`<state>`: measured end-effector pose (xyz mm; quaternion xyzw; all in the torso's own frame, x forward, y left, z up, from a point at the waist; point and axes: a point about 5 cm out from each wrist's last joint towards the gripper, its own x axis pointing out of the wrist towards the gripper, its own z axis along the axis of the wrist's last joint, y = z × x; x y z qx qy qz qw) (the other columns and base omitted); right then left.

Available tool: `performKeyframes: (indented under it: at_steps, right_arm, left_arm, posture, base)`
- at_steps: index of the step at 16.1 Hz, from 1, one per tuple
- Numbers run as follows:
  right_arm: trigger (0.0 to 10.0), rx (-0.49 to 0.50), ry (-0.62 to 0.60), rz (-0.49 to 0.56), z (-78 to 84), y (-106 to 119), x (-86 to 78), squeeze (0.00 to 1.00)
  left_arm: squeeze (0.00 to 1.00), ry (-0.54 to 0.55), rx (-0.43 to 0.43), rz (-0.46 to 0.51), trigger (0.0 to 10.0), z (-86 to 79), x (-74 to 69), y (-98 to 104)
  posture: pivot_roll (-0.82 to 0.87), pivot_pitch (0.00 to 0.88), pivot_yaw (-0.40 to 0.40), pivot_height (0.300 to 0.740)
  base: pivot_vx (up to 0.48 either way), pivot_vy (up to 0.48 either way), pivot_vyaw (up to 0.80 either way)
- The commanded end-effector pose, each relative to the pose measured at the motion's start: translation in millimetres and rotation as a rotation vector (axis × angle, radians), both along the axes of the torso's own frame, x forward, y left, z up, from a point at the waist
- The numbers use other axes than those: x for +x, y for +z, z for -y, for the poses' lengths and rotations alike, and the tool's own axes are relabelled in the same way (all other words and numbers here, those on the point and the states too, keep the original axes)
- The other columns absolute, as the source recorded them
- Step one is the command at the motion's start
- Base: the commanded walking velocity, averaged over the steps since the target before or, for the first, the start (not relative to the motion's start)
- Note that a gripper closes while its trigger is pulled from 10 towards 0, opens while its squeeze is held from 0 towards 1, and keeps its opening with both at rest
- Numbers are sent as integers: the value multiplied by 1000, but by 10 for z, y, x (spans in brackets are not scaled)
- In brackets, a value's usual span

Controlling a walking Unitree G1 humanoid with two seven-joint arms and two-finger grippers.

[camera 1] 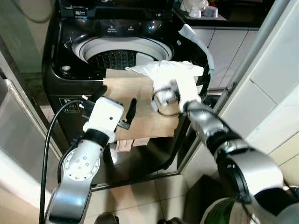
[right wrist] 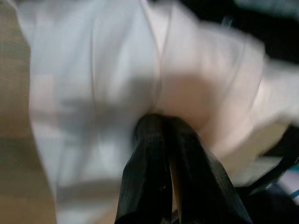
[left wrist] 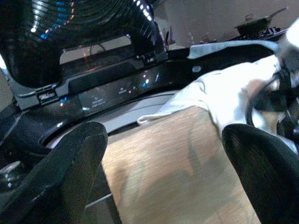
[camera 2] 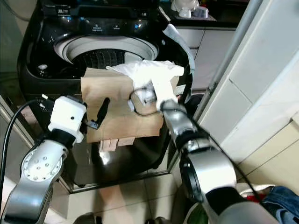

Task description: Clothes washing

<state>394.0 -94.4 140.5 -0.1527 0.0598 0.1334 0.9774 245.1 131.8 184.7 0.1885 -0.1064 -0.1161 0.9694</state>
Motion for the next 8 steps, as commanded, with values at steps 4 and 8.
performKeyframes:
  at_steps: [4, 8]
  right_arm:
    - [10000, -183, 10, 80, -41, 264, 106, 0]
    - [10000, -95, 1, 280, -184, 891, 229, 0]
  left_arm:
    - [0, 27, 0, 17, 10000, 7, -84, 34]
    - [0, 35, 2, 18, 10000, 6, -82, 42]
  posture:
    - [203, 66, -147, 740]
    - [196, 64, -139, 740]
  base:
    - [0, 0, 0]
    - [0, 0, 0]
